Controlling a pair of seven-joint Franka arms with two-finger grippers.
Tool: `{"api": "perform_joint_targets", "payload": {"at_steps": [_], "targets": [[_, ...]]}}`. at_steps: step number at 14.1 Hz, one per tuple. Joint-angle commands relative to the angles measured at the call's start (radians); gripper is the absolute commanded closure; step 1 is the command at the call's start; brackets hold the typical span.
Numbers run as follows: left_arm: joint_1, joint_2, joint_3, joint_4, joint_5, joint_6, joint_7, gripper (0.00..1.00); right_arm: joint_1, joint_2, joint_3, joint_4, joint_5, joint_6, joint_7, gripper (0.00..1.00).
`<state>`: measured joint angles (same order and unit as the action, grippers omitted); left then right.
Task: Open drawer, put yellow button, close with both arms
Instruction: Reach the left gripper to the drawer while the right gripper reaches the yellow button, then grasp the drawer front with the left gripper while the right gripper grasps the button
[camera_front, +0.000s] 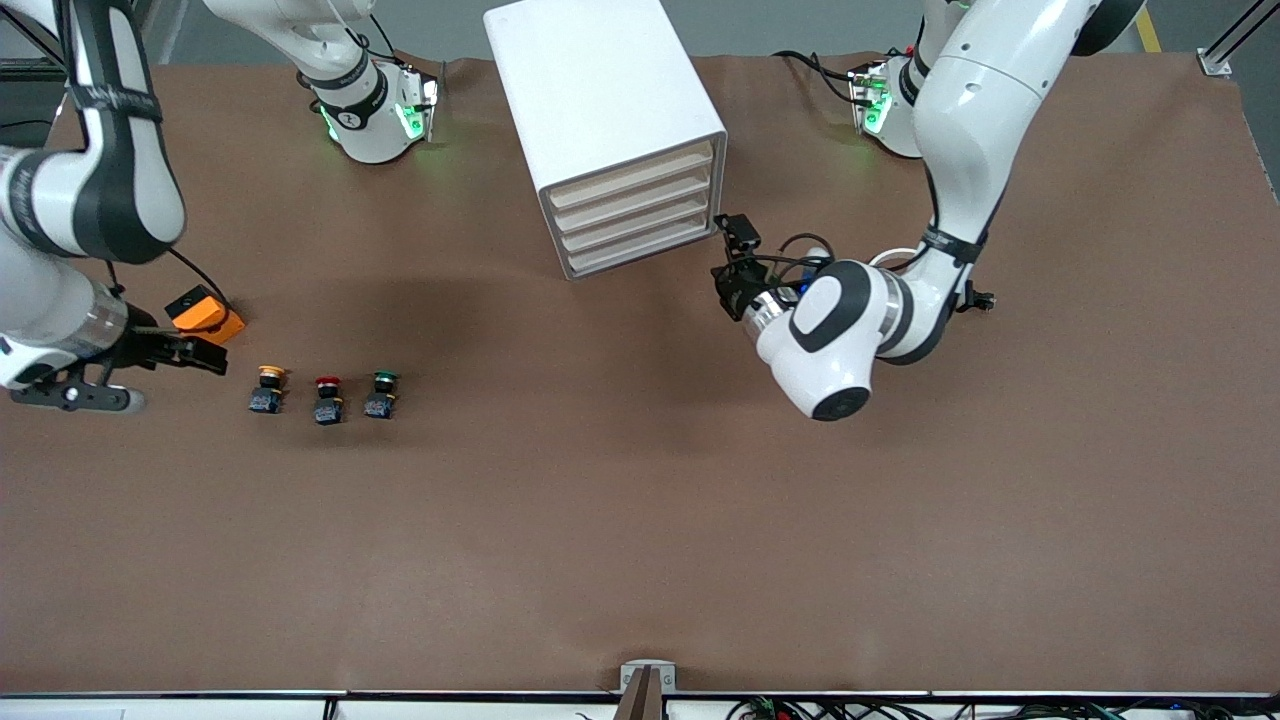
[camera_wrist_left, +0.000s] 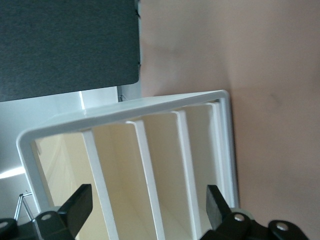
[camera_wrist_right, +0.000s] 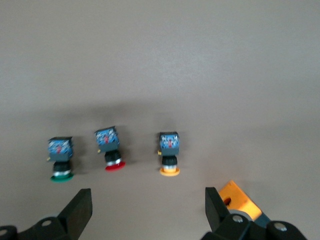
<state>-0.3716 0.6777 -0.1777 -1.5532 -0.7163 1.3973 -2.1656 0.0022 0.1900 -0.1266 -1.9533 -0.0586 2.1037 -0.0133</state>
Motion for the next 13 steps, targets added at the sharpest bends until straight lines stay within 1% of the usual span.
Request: {"api": "perform_joint_targets", "payload": {"at_steps": [1, 3, 4, 5, 6, 10, 13], "targets": [[-0.032, 0.019, 0.004, 0.013, -0.063, -0.014, -0.068, 0.11, -0.031, 0.072, 0.015, -0.047, -0.017, 0.143, -0.011, 0.00], [-0.055, 0.033, 0.004, 0.015, -0.104, -0.014, -0.117, 0.24, -0.042, 0.138, 0.015, -0.059, -0.017, 0.229, -0.019, 0.00], [-0.065, 0.037, 0.004, 0.016, -0.112, -0.015, -0.131, 0.35, -0.053, 0.170, 0.015, -0.059, -0.017, 0.252, -0.031, 0.00], [-0.076, 0.039, 0.004, 0.013, -0.121, -0.015, -0.143, 0.44, -0.057, 0.196, 0.016, -0.062, -0.017, 0.284, -0.036, 0.00], [-0.084, 0.040, 0.004, 0.013, -0.130, -0.021, -0.155, 0.50, -0.062, 0.215, 0.016, -0.070, -0.017, 0.312, -0.037, 0.00], [-0.098, 0.046, 0.004, 0.022, -0.173, -0.086, -0.175, 0.50, -0.070, 0.267, 0.016, -0.093, -0.017, 0.338, -0.063, 0.00], [-0.096, 0.043, 0.004, 0.027, -0.179, -0.106, -0.174, 0.50, -0.071, 0.299, 0.018, -0.104, -0.015, 0.377, -0.063, 0.00]]}}
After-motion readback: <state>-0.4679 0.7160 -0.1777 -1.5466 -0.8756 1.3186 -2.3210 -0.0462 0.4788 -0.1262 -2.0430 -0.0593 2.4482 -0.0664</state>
